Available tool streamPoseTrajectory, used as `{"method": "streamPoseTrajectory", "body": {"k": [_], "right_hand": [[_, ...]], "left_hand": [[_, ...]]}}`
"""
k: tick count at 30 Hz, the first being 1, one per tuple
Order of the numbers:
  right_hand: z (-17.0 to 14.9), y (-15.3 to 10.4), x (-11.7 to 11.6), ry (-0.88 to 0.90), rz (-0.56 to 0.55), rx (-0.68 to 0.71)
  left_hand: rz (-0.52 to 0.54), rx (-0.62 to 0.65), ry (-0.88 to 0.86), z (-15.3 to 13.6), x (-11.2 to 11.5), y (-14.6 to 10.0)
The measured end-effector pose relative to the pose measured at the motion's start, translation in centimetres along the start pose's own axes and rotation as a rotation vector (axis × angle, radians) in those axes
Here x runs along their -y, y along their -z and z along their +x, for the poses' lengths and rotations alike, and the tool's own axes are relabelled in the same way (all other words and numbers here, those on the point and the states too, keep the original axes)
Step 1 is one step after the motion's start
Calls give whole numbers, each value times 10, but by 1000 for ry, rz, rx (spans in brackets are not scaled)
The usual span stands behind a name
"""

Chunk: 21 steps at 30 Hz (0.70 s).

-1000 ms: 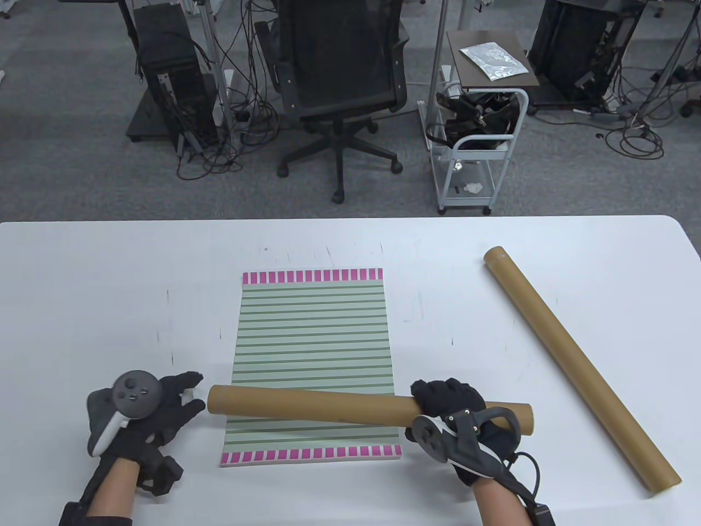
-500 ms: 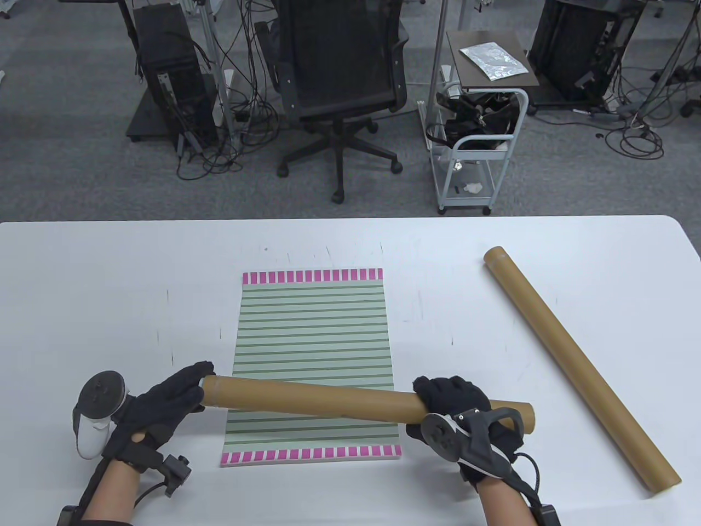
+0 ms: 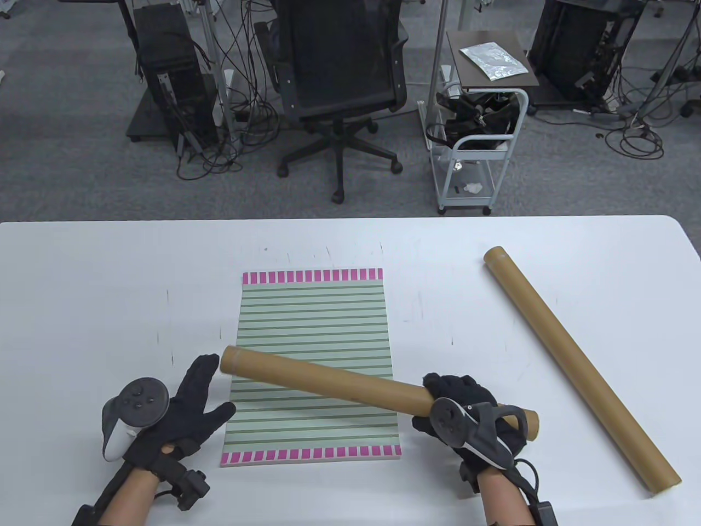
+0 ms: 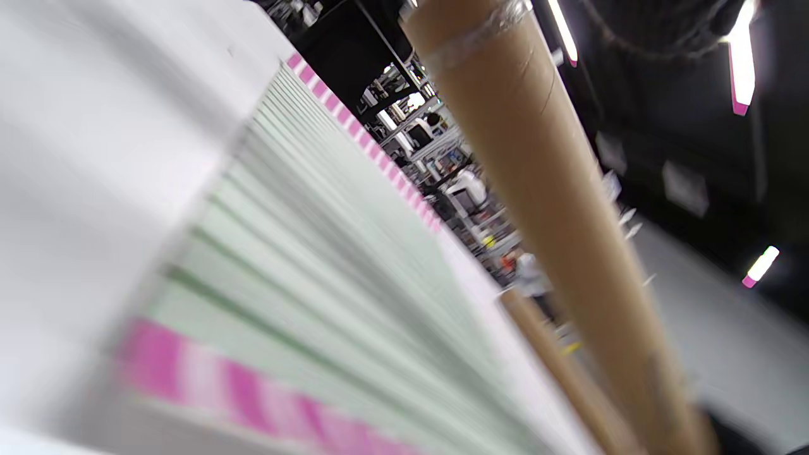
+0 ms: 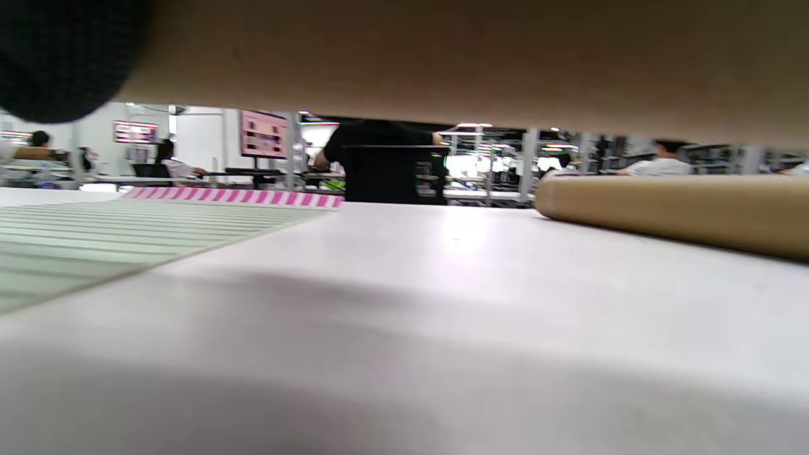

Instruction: Roll up mouse pads and store in mailing tubes

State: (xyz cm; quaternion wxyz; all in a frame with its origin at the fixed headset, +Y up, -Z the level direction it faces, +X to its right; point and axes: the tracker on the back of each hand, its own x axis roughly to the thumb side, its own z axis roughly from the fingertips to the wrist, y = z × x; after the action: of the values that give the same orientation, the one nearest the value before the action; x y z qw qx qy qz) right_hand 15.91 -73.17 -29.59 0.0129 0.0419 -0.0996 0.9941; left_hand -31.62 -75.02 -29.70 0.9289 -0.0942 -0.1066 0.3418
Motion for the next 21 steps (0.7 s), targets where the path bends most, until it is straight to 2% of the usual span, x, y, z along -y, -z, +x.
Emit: {"method": "streamPoseTrajectory", "body": {"k": [1, 3, 6, 10, 14, 21], "right_hand": [[-5, 1, 0, -26, -8, -42], [-16, 3, -2, -61, -3, -123], [-35, 6, -7, -55, 78, -310], [-59, 5, -12, -76, 128, -520], [-86, -1, -20, -83, 154, -694], [-113, -10, -23, -20, 182, -836]], "left_hand": [[17, -20, 138, 2, 0, -1], [36, -41, 303, 6, 2, -1], [32, -48, 423, 12, 9, 1], [68, -61, 619, 19, 12, 0], [62, -73, 629, 19, 13, 1], [69, -109, 641, 14, 9, 0]]}}
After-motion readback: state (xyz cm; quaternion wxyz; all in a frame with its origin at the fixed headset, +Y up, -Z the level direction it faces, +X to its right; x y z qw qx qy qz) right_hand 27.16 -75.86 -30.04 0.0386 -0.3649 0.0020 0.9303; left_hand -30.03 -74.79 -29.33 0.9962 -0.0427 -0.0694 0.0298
